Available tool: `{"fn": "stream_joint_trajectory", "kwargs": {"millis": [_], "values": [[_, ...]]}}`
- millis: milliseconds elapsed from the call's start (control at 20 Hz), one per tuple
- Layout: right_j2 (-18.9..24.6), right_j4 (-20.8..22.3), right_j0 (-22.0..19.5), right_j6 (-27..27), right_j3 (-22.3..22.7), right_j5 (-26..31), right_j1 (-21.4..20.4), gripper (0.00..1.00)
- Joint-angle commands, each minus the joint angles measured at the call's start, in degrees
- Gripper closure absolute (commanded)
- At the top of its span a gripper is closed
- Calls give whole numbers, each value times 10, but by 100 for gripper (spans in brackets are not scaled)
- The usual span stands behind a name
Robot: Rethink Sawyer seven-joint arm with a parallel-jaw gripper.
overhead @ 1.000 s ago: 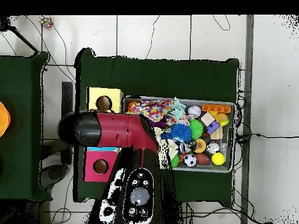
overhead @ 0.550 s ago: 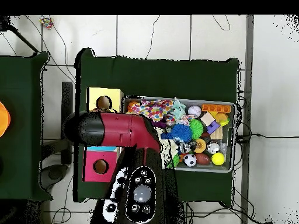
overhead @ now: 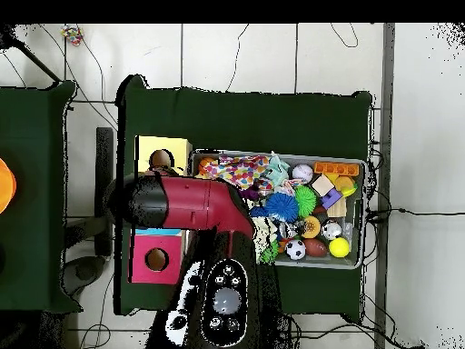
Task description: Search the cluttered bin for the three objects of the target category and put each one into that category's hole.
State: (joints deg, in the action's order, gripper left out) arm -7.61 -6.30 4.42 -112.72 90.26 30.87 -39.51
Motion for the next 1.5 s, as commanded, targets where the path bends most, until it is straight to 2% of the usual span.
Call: {"fn": "stream_joint_trajectory", "kwargs": {"millis": [50,250,750,1300,1500], "values": [[47,33,-27,-43,49,-81,53,100],[45,33,-30,-40,39,-90,74,100],[42,24,-25,-42,55,-74,79,100],[40,15,-18,-43,80,-33,43,100],[43,10,-17,-48,95,-39,38,100]]}}
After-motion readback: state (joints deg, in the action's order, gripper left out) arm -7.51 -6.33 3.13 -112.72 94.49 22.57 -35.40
